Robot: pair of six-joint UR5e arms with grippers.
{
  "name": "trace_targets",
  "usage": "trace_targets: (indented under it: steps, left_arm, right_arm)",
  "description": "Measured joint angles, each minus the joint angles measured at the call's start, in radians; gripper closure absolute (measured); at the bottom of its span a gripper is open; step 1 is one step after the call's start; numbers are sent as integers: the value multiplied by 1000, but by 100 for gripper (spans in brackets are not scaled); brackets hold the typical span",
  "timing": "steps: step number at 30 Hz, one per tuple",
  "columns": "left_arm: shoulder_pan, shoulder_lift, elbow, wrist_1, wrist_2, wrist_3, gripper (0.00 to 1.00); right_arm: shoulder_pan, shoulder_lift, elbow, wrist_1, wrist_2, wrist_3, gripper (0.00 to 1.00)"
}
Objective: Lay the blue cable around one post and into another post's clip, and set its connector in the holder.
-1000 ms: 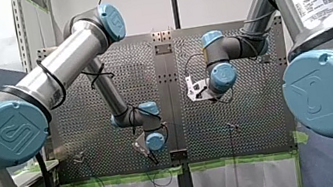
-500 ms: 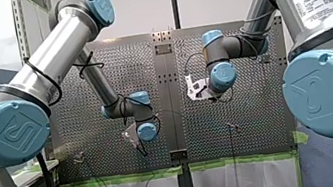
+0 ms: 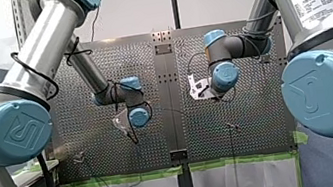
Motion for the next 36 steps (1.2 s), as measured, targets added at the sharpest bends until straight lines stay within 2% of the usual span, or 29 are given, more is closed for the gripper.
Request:
trace_targets:
  steps: [14, 24, 36]
  left_arm:
    - [28, 142, -23, -48, -1, 58, 100]
    - [32, 190, -25, -74, -15, 84, 100]
    - [57, 256, -54, -89, -23, 103, 100]
  right_arm:
    - [-20, -3, 7, -5, 0, 4, 0]
    - [-48, -14, 8, -9, -1, 14, 0]
    - [-64, -20, 8, -10, -1, 19, 0]
